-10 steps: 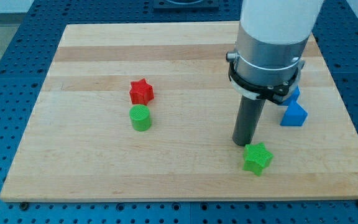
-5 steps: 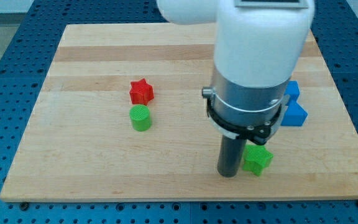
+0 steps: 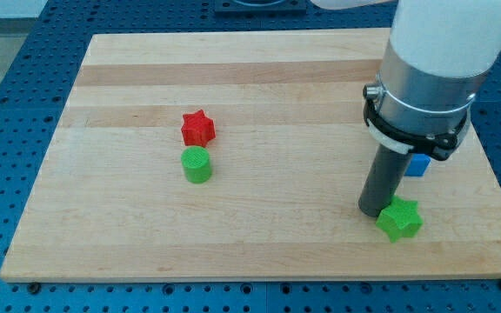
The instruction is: Slide the green star below the triangle
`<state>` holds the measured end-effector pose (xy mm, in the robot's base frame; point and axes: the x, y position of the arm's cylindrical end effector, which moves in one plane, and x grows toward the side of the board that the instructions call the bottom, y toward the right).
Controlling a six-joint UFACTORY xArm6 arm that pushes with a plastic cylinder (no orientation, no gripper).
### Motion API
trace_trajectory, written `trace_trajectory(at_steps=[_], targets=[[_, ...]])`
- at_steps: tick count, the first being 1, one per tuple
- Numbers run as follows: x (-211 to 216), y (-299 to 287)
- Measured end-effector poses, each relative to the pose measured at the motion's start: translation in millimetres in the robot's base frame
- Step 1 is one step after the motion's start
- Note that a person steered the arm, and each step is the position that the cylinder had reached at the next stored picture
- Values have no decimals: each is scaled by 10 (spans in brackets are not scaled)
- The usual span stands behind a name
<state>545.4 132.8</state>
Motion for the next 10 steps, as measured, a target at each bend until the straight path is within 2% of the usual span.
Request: trace_trajectory(at_steps=[1,3,4,5,6,8,10], targets=[[0,26],[10,-432],[524,-433],[732,-443],[716,-417],[286,26],[174,262]])
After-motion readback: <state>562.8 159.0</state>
